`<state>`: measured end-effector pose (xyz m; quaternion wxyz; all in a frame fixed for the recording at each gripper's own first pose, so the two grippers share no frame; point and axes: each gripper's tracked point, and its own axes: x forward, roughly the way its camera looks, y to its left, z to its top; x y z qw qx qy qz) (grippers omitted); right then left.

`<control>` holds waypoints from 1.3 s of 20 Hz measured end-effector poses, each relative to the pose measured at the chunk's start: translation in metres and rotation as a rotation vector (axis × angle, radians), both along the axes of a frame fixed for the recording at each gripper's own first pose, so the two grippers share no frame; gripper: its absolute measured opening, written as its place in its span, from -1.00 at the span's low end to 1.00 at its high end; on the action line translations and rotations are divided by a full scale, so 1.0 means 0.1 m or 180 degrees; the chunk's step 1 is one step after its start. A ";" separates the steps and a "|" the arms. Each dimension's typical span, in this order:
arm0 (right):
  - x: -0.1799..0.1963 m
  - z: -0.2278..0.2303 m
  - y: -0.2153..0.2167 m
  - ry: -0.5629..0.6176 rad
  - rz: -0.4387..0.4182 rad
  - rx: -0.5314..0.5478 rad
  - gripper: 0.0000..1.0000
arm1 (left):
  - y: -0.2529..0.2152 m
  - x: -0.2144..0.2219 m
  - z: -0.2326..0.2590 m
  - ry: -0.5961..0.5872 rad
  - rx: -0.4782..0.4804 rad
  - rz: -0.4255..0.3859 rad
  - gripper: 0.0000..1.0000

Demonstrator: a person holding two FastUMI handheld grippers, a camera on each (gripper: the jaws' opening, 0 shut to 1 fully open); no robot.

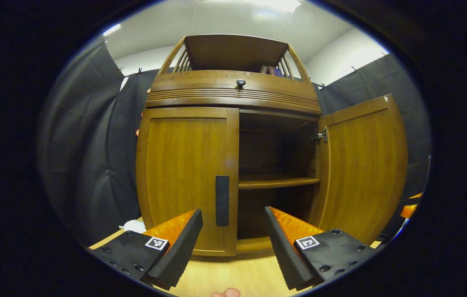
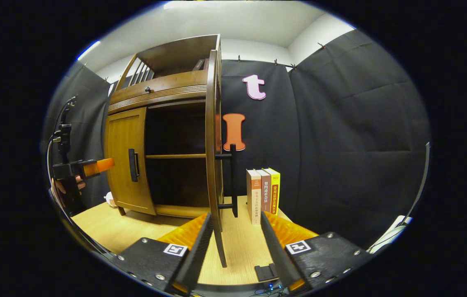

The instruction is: Open the right door of the double-door shoe cabinet with the right hand, and open the left door with the left hand.

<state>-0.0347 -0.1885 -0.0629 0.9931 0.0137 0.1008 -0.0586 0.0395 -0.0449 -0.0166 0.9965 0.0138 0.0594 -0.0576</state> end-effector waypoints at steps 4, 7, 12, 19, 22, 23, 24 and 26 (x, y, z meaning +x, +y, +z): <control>0.04 0.04 0.00 -0.0053 -0.0045 0.0053 0.97 | 0.02 0.16 0.02 -0.0036 0.0079 -0.0053 0.92; 0.08 0.04 0.02 -0.0050 -0.0017 0.0063 0.85 | 0.00 0.34 0.03 -0.0002 0.0053 -0.0097 0.89; 0.07 0.10 0.06 -0.0084 -0.0036 0.0041 0.85 | -0.01 0.74 -0.06 0.0036 -0.0006 -0.0168 0.92; 0.05 0.17 0.00 -0.0149 -0.0161 0.0034 0.97 | 0.15 1.17 -0.59 0.0425 0.0080 0.0022 0.92; 0.00 0.11 -0.06 -0.0086 -0.0226 0.0012 0.85 | 0.22 1.28 -0.71 0.0468 0.0068 0.0102 0.86; -0.01 0.09 -0.07 -0.0068 -0.0238 0.0015 0.97 | 0.20 1.30 -0.76 0.0512 0.0033 0.0060 0.82; -0.02 0.08 -0.07 -0.0059 -0.0260 0.0017 0.97 | 0.19 1.27 -0.74 0.0483 0.0011 0.0049 0.76; -0.04 0.11 -0.08 -0.0080 -0.0283 0.0021 0.85 | 0.19 1.29 -0.74 0.0427 0.0066 0.0027 0.70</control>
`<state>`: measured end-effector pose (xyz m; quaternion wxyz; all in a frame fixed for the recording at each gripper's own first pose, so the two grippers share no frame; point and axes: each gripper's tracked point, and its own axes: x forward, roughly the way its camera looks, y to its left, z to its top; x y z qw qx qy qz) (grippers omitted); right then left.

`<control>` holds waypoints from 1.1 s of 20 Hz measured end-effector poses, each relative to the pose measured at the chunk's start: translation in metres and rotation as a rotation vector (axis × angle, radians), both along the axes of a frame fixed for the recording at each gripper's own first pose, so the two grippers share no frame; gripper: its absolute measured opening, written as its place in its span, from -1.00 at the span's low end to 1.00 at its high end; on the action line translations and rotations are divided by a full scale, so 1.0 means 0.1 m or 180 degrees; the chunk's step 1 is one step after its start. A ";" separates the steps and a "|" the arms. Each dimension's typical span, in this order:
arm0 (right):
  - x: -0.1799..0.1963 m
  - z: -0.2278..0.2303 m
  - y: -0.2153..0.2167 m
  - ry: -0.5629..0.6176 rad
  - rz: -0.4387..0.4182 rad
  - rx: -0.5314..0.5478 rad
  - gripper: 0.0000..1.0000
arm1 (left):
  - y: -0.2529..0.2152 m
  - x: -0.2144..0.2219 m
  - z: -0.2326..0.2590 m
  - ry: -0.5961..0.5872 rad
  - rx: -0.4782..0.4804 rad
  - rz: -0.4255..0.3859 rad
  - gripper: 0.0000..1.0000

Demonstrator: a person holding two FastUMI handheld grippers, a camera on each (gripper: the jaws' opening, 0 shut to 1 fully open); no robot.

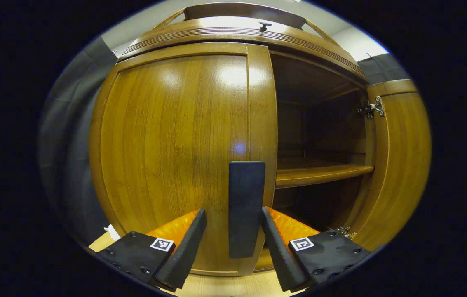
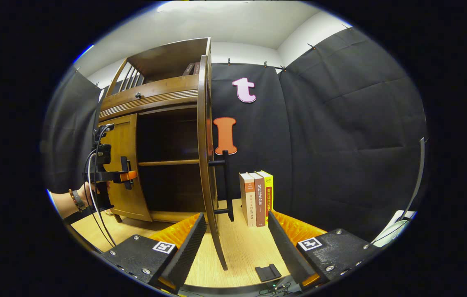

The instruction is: Open the right door of the double-door shoe cabinet with the right hand, and open the left door with the left hand.

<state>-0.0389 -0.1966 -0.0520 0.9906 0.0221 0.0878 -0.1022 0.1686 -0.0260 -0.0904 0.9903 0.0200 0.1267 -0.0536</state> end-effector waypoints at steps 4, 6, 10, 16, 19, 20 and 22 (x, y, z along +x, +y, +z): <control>-0.01 -0.01 0.00 0.0019 0.0011 -0.0009 0.85 | -0.11 0.00 -0.01 -0.0024 -0.0114 -0.0119 0.17; -0.03 0.01 0.00 0.0008 0.0012 -0.0012 0.73 | -0.11 0.00 -0.03 0.0014 -0.0085 -0.0120 -0.19; -0.07 -0.01 0.01 0.0027 0.0009 -0.0025 0.97 | -0.10 0.00 -0.02 0.0028 -0.0073 -0.0078 -0.27; -0.14 0.02 0.10 0.0036 0.0039 -0.0061 0.97 | -0.02 -0.17 0.09 0.0064 -0.0013 0.0091 -0.29; -0.15 0.02 0.16 0.0061 0.0060 -0.0102 0.97 | 0.04 -0.46 0.15 0.0118 -0.0057 0.0077 -0.29; -0.14 0.03 0.18 0.0070 0.0070 -0.0114 0.85 | 0.09 -0.57 0.17 0.0138 -0.0072 0.0071 -0.31; -0.13 0.03 0.26 0.0078 0.0110 -0.0117 0.85 | 0.19 -0.79 0.23 0.0180 -0.0121 0.0060 -0.30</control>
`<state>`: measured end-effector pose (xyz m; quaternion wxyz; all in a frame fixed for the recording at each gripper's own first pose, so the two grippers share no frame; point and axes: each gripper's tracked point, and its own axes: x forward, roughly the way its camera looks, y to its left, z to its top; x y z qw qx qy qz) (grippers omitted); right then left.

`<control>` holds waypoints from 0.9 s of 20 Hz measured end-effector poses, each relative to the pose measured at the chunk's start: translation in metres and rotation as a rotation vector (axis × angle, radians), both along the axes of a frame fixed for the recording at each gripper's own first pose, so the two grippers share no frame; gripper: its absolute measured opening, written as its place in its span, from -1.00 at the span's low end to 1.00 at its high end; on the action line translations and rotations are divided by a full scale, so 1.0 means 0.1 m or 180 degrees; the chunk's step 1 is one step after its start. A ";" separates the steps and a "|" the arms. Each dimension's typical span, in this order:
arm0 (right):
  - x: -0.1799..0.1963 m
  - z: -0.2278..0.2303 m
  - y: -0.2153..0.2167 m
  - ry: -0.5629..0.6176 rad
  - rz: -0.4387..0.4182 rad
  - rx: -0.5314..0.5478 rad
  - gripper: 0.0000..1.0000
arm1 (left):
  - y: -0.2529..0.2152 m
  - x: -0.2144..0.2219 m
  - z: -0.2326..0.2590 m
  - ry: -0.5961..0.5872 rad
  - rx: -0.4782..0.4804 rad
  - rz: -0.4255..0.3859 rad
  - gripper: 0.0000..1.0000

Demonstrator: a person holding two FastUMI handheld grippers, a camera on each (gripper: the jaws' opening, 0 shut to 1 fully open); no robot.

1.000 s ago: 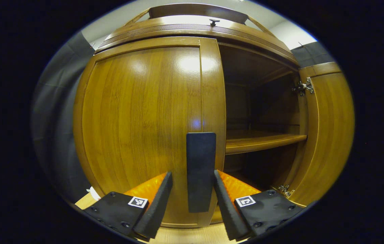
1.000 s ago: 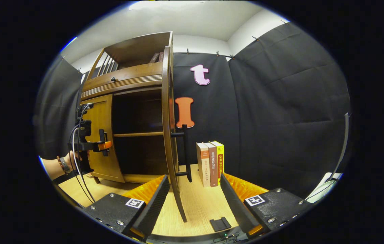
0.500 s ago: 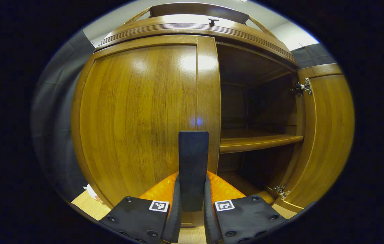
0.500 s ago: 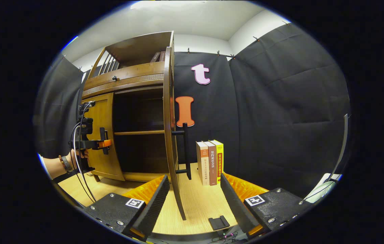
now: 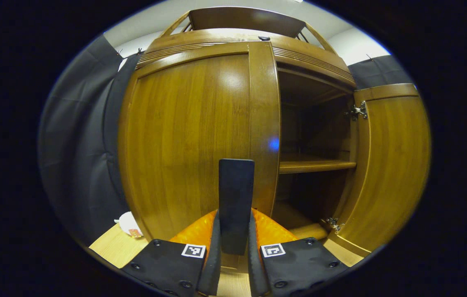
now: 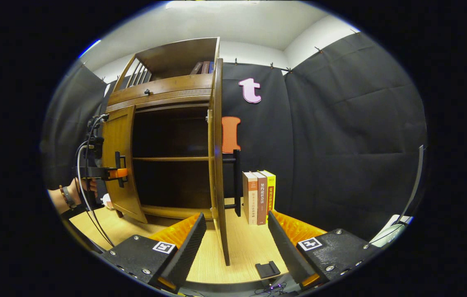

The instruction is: Open the right door of the double-door shoe cabinet with the right hand, and open the left door with the left hand.

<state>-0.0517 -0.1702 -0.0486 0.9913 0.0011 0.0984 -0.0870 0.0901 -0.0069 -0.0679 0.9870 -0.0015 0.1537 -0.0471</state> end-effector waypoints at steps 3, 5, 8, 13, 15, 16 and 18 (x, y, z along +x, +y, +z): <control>0.03 0.04 0.12 0.0000 0.0041 -0.0005 0.85 | 0.18 -0.29 0.10 0.0011 -0.0033 -0.0011 -0.30; 0.06 0.09 0.17 -0.0050 0.0024 -0.0046 0.85 | 0.32 -0.44 0.16 0.0006 -0.0061 0.0005 -0.30; 0.04 0.07 0.15 -0.0090 0.0046 -0.0071 0.85 | 0.54 -0.67 0.22 -0.0008 -0.0045 0.0034 -0.31; 0.00 0.08 0.35 -0.0124 0.0059 -0.0091 0.85 | 0.92 -0.95 0.32 -0.0070 -0.0030 0.0074 -0.36; -0.02 0.07 0.44 -0.0141 0.0058 -0.0120 0.85 | 1.01 -0.99 0.34 -0.0085 -0.0050 0.0088 -0.41; -0.01 0.10 0.50 -0.0171 0.0061 -0.0122 0.85 | 1.09 -1.05 0.35 -0.0097 -0.0026 0.0067 -0.46; 0.03 0.13 0.62 -0.0219 0.0077 -0.0129 0.85 | 1.23 -1.11 0.37 -0.0109 0.0025 0.0033 -0.46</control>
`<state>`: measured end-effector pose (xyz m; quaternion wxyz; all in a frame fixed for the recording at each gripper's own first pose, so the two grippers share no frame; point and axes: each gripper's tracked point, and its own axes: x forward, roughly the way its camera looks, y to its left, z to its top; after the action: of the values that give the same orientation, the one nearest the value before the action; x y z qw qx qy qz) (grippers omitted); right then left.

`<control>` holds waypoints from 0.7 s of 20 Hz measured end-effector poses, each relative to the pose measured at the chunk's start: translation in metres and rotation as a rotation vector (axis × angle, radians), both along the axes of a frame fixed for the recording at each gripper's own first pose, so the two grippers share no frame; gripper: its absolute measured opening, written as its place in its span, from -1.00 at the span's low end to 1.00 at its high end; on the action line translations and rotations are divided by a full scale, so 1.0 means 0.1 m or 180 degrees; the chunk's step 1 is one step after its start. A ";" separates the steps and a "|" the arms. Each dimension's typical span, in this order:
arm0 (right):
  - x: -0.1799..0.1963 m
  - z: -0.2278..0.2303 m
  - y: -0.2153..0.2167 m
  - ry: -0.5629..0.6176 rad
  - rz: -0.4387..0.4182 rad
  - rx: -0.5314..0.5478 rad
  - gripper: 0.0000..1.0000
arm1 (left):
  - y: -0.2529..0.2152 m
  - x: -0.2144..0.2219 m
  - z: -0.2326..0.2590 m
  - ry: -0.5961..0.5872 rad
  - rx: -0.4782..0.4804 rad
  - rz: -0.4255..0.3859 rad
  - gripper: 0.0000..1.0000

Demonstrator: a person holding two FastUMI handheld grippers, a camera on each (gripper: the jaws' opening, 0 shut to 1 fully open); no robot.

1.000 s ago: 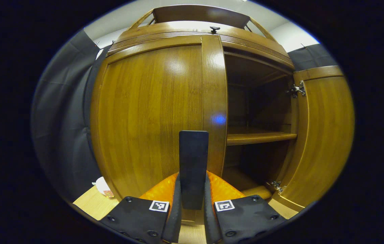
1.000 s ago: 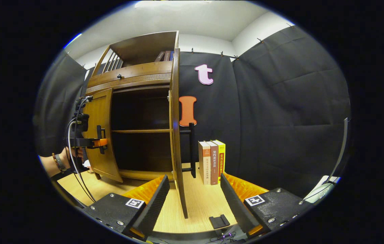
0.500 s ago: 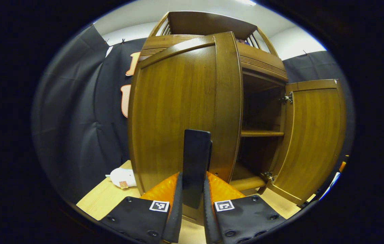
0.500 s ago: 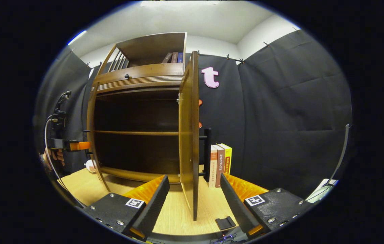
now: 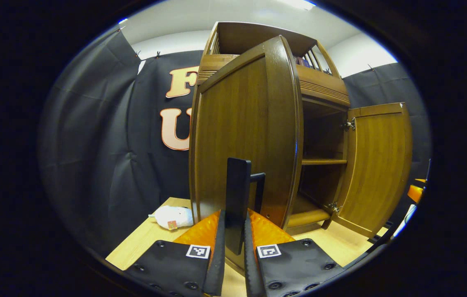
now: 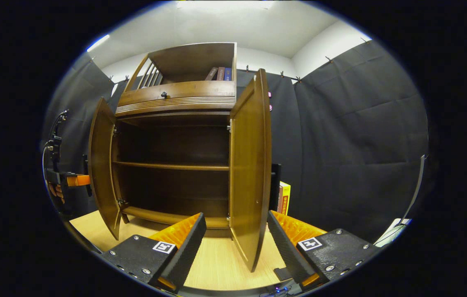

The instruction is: Open the right door of the double-door shoe cabinet with the right hand, and open the left door with the left hand.

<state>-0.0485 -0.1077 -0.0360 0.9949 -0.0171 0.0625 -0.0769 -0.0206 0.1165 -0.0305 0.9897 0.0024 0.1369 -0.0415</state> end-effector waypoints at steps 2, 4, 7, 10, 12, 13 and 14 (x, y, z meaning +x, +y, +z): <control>0.04 0.00 0.11 -0.0001 0.0018 -0.0021 0.85 | 0.14 -0.06 0.04 -0.0026 0.0056 0.0027 -0.48; 0.08 -0.04 0.22 0.0025 0.0033 0.0002 0.85 | 0.27 -0.09 0.06 -0.0051 0.0060 0.0114 -0.55; 0.10 -0.08 0.33 0.0053 0.0044 0.0010 0.85 | 0.52 -0.11 0.09 -0.0093 0.0016 0.0210 -0.54; 0.12 -0.08 0.39 0.0052 0.0033 -0.0004 0.85 | 0.82 -0.14 0.07 -0.0111 0.0155 0.0251 -0.65; 0.12 -0.09 0.44 0.0050 0.0040 -0.0003 0.85 | 0.99 -0.13 0.09 -0.0155 0.0197 0.0244 -0.85; 0.12 -0.11 0.46 0.0063 0.0047 0.0002 0.85 | 1.02 -0.12 0.11 -0.0190 0.0123 0.0173 -0.95; 0.14 -0.13 0.49 0.0074 0.0060 0.0009 0.85 | 1.06 -0.12 0.10 -0.0218 0.0070 0.0129 -0.79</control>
<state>-0.0345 -0.0588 -0.0494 0.9948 -0.0172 0.0740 -0.0673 -0.0328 0.2227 -0.0207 0.9944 0.0119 0.1034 -0.0197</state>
